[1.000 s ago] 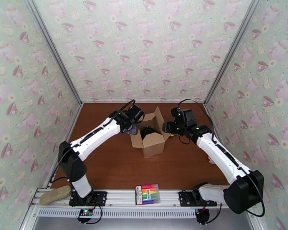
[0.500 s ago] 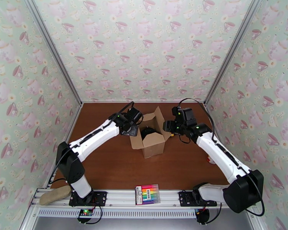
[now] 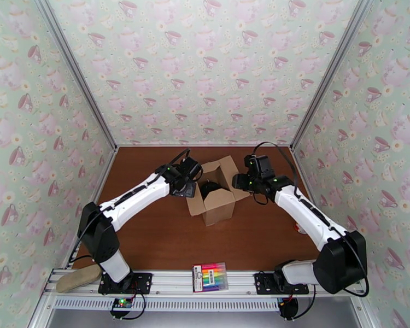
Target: Unpack the express box
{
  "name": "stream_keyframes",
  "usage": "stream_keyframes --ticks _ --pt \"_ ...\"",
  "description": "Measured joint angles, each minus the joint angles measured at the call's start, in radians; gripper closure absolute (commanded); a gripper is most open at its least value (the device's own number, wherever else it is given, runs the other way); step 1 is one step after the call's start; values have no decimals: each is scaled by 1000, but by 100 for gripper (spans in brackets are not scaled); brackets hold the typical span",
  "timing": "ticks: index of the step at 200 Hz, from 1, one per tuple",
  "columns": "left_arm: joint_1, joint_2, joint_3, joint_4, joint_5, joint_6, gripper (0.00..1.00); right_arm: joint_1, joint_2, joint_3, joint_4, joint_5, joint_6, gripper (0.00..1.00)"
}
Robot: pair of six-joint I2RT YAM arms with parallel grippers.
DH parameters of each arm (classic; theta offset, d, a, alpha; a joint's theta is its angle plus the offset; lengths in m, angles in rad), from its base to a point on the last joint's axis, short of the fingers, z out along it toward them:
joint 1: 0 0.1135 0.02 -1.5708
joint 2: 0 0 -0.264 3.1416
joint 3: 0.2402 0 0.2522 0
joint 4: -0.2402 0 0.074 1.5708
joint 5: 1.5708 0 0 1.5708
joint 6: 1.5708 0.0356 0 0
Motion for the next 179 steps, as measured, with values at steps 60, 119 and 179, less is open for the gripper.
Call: stream_keyframes --ticks 60,119,179 --pt "0 -2 -56 45 34 -23 29 0 22 -38 56 -11 7 40" --pt "-22 -3 -75 82 46 -43 30 -10 47 -63 128 -37 24 41" --pt "-58 -22 -108 93 40 -83 30 -17 110 -36 198 -61 26 42"
